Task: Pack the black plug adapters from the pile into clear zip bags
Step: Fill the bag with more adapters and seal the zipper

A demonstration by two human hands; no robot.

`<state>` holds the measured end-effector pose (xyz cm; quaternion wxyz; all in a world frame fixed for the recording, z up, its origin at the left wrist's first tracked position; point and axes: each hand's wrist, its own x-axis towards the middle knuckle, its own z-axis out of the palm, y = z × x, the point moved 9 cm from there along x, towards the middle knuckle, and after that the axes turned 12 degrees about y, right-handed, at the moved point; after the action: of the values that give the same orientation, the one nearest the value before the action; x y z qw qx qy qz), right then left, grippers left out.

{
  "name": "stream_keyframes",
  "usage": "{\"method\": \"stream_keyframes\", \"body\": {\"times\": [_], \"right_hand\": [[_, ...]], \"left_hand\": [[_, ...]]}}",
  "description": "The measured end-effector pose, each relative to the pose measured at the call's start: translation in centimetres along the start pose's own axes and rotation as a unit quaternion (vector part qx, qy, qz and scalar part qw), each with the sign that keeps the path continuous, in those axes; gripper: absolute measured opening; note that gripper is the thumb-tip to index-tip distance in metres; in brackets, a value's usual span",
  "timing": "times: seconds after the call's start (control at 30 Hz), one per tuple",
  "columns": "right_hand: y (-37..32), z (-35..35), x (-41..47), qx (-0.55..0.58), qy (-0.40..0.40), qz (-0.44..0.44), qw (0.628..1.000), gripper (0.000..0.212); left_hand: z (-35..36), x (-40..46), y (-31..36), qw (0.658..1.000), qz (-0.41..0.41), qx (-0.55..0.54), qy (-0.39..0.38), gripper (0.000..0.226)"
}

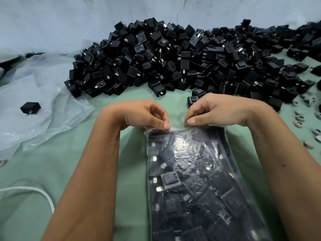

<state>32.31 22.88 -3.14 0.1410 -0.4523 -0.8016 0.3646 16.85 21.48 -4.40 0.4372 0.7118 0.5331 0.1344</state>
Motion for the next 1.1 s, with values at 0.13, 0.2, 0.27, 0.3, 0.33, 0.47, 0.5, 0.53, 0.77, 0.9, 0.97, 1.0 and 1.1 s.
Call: {"method": "stream_keyframes", "body": {"times": [0.13, 0.2, 0.27, 0.3, 0.33, 0.47, 0.5, 0.53, 0.77, 0.9, 0.97, 1.0, 1.1], "right_hand": [[-2.3, 2.2, 1.0, -0.021, -0.016, -0.025, 0.999, 0.015], [-2.9, 3.0, 1.3, -0.025, -0.027, -0.035, 0.999, 0.018], [-3.0, 3.3, 1.4, -0.011, -0.028, -0.032, 0.999, 0.016], [-2.9, 3.4, 1.4, 0.000, -0.026, -0.028, 0.999, 0.014], [-2.8, 3.3, 1.4, 0.014, -0.022, -0.025, 0.999, 0.013], [-2.5, 2.9, 1.5, 0.056, 0.002, -0.018, 0.998, 0.016], [-2.4, 2.8, 1.5, 0.056, 0.001, -0.013, 0.998, 0.016], [-2.3, 2.8, 1.5, 0.052, -0.004, -0.007, 0.999, 0.016], [-2.4, 3.1, 1.3, 0.014, -0.022, -0.003, 1.000, 0.016], [-2.7, 3.0, 1.1, -0.009, -0.022, 0.005, 1.000, 0.017], [-3.4, 3.2, 1.3, -0.020, -0.011, -0.004, 1.000, 0.020], [-4.0, 3.5, 1.5, -0.015, -0.003, -0.011, 1.000, 0.020], [-5.4, 4.4, 1.9, 0.021, 0.018, -0.027, 0.999, 0.013]], "left_hand": [[0.0, -0.2, 0.5, 1.000, 0.004, -0.011, -0.003, 0.017], [-0.1, -0.3, 0.5, 1.000, 0.006, -0.015, -0.005, 0.015], [-0.3, -0.3, 0.3, 1.000, 0.003, -0.019, -0.003, 0.012], [-0.5, -0.4, 0.0, 1.000, -0.004, -0.019, 0.001, 0.012], [-0.7, -0.4, -0.3, 1.000, -0.013, -0.016, 0.008, 0.013], [-1.5, -0.6, -1.6, 0.999, -0.050, 0.000, 0.015, 0.018], [-1.5, -0.7, -1.9, 0.998, -0.061, -0.008, 0.013, 0.017], [-1.6, -0.8, -2.1, 0.997, -0.070, -0.021, 0.011, 0.016], [-1.7, -1.7, -2.5, 0.998, -0.044, -0.055, 0.004, 0.011], [-1.4, -1.6, -2.5, 0.997, -0.026, -0.079, 0.012, 0.011], [-1.5, -1.5, -2.6, 0.996, -0.022, -0.086, 0.015, 0.009], [-1.6, -1.5, -2.7, 0.996, -0.022, -0.090, 0.018, 0.007], [-1.8, -1.6, -2.8, 0.994, -0.019, -0.103, 0.020, 0.004]]}}
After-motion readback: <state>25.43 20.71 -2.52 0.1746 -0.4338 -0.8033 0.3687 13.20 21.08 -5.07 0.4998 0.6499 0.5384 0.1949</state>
